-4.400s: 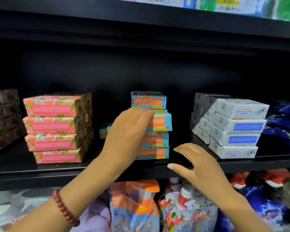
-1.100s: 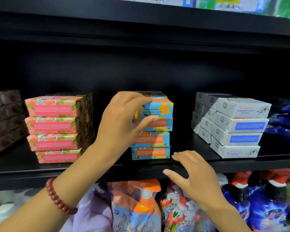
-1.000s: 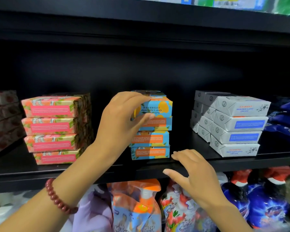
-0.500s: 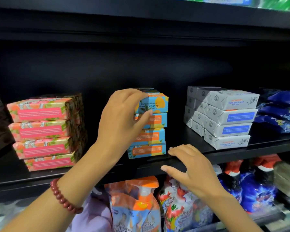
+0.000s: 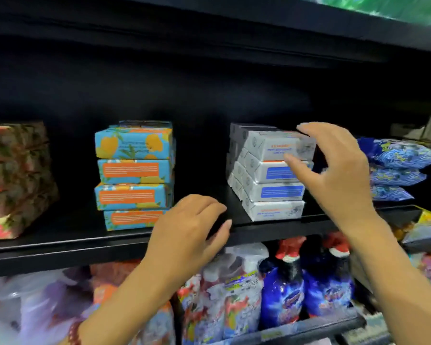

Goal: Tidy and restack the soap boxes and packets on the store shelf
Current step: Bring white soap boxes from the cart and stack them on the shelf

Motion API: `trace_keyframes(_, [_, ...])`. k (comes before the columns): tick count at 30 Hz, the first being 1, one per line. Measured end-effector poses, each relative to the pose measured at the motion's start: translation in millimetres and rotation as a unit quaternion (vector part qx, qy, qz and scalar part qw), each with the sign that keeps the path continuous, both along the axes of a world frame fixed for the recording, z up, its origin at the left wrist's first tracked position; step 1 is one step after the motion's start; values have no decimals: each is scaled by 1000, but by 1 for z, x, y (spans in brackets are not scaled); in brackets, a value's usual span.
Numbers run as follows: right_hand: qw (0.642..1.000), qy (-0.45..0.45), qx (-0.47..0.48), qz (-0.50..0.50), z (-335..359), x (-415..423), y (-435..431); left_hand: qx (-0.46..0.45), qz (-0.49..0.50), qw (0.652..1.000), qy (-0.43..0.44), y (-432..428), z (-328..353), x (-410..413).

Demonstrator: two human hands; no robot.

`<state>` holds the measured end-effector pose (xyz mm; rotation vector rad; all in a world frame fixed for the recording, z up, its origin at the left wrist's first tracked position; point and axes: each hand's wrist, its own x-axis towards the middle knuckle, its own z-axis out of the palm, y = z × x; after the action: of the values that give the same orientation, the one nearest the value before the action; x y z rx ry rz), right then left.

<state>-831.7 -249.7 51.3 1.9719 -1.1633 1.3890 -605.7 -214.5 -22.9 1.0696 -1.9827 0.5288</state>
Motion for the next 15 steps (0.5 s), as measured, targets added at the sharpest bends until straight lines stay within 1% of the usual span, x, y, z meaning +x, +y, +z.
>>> trace_keyframes(3, [991,73,116,16,10,-22,-26,48,56,997,-6,-14,-11,-21])
trace_keyframes(5, [983,113,138,46,10,-30,-39,45,105,993,-9,-21,-16,-29])
trace_keyframes(7, [982,110,131,79,9,-35,-46,25,127,992,3,-23,-21,-34])
trace_keyframes(11, [983,64,102,137,2,-34,-49,-30,143,989,37,-28,-29,-35])
trace_keyframes(13, [984,49,76,153,0,-32,-46,-39,143,988,39,-30,-29,-36])
trace_keyframes(15, [985,38,47,159,-3,-30,-41,-29,142,989,42,-29,-27,-37])
